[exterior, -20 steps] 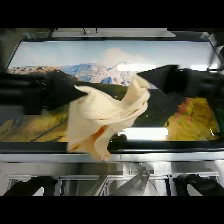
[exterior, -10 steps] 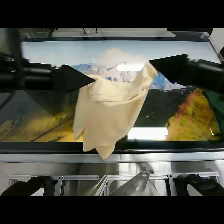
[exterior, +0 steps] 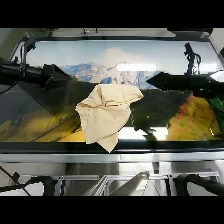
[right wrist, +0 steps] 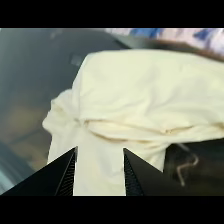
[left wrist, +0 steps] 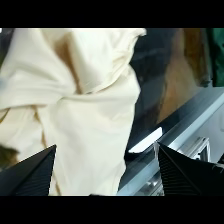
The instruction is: Fold the shirts.
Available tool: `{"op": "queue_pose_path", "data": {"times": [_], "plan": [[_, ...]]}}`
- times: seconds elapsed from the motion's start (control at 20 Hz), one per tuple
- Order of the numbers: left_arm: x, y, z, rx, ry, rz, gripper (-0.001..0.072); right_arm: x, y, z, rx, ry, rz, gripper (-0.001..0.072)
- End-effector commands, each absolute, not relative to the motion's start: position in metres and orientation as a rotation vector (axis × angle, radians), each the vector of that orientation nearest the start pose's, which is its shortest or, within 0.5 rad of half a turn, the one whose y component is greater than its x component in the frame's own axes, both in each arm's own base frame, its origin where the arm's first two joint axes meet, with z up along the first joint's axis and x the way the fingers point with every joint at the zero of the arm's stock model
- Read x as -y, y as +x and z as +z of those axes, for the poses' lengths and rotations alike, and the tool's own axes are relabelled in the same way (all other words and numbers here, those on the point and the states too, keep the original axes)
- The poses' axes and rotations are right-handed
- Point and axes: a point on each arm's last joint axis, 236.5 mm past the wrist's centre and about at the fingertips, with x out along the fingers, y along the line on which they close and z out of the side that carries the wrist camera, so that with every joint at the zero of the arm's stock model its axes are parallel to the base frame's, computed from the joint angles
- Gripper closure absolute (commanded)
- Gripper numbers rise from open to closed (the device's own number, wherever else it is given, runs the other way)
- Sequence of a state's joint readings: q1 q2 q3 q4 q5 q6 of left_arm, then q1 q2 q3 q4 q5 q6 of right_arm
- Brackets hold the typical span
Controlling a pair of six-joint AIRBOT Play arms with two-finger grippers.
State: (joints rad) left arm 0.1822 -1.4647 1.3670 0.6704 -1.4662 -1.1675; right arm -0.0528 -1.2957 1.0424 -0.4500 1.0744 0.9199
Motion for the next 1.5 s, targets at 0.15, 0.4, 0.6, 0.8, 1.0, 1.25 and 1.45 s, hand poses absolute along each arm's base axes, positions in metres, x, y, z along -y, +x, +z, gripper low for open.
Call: {"op": "queue_pose_path", "data": {"times": [0.15,0.4,0.6,0.8,1.0,1.25,1.45], "plan": [[0.085,0.345,-0.039,-1.474,-0.656,-0.513,0.0002,-0.243,0.298,-0.007,-1.258,0.574,0.889,0.0369],[0.124,0.343,-0.096,-1.536,-0.588,-0.511,0.0002,-0.302,0.262,-0.051,-1.327,0.519,0.848,0.0193],[0.155,0.364,-0.101,-1.55,-0.51,-0.593,0.0011,-0.326,0.253,-0.07,-1.394,0.613,0.824,0.0193],[0.166,0.367,-0.101,-1.589,-0.491,-0.648,0.0477,-0.334,0.248,-0.089,-1.453,0.682,0.792,0.0193],[0.168,0.366,-0.086,-1.6,-0.483,-0.696,0.0696,-0.334,0.265,-0.097,-1.419,0.716,0.729,0.0197],[0.179,0.362,-0.069,-1.613,-0.453,-0.761,0.0696,-0.356,0.31,-0.054,-1.213,0.818,0.798,0.0607],[0.175,0.363,-0.048,-1.576,-0.44,-0.772,0.0696,-0.354,0.327,-0.004,-1.089,0.802,0.922,0.0696]]}}
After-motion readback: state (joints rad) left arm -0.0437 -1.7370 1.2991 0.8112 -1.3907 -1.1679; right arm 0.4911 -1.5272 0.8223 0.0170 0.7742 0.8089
